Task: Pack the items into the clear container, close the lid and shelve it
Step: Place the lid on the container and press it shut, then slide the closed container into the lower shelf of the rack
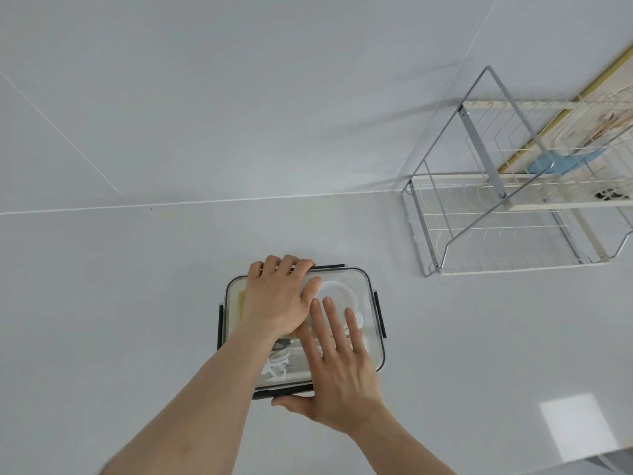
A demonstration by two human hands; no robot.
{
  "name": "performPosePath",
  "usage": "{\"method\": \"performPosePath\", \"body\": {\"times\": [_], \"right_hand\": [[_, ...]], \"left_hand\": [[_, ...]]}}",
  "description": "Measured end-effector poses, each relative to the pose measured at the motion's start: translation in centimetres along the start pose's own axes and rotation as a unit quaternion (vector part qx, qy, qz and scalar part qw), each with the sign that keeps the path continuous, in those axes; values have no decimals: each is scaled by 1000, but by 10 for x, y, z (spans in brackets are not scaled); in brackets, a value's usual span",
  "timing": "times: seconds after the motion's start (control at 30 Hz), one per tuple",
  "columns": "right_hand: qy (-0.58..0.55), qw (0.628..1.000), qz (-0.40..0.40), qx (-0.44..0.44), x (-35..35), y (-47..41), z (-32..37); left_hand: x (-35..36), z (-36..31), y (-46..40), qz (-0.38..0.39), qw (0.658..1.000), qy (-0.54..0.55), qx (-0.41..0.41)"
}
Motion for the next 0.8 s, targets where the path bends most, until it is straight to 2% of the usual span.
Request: {"method": "performPosePath", "body": {"times": [0.17,0.33,0.47,0.57,0.63,0.7,0.8], "right_hand": [[75,997,10,-2,5,-1,-1],[75,997,15,2,0,0,0],[27,1000,5,-1,-10,2,2],[-88,993,-73,2,-29,4,-10],[-130,978,-152,65,-44,5,-34],[-192,946,-177,194,-52,5,-63],[-390,850,-143,324,-44,3,-90]], "left_hand": [[2,1,-5,8,1000,0,-18],[2,1,-5,30,999,-1,-22],[-2,4,-4,51,997,56,2],[-20,15,3,-12,985,169,-16],[-32,29,17,-82,977,190,-53],[-34,44,35,-105,966,211,-105],[-27,63,66,-81,935,279,-204]]}}
Point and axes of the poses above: each hand's wrist, its own y-axis away from the middle knuckle, its own x-axis out of the palm, z = x × y, the point moved 5 cm from there along -y, towards the middle knuckle, and after that the axes turned 3 degrees about -x, right-handed, at the moved point
